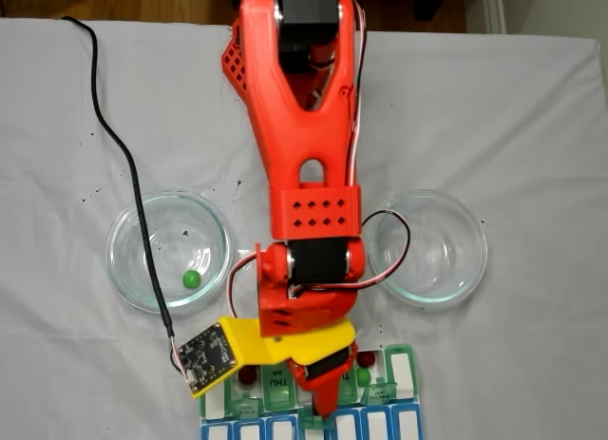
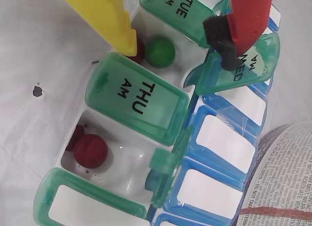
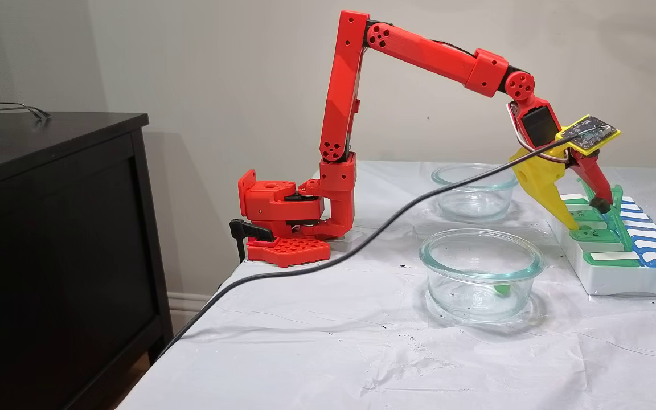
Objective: Sort medicines into box.
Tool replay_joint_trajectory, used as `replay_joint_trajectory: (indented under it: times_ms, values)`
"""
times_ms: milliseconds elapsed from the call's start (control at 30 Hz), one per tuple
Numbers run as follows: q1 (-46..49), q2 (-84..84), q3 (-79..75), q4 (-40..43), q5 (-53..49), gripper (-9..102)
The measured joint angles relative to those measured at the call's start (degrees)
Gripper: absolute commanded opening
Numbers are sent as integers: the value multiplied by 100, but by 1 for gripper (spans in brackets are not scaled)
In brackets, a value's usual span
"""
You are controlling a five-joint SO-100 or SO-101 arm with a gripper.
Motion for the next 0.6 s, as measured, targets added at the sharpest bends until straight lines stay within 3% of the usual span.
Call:
replay_joint_trajectory:
  times_ms: [200, 400, 600]
  values:
    - [88, 220, 0, 325, -97, 0]
    - [773, 765, -580, 1731, -659, 0]
    - [1503, 844, -1468, 3524, -1863, 0]
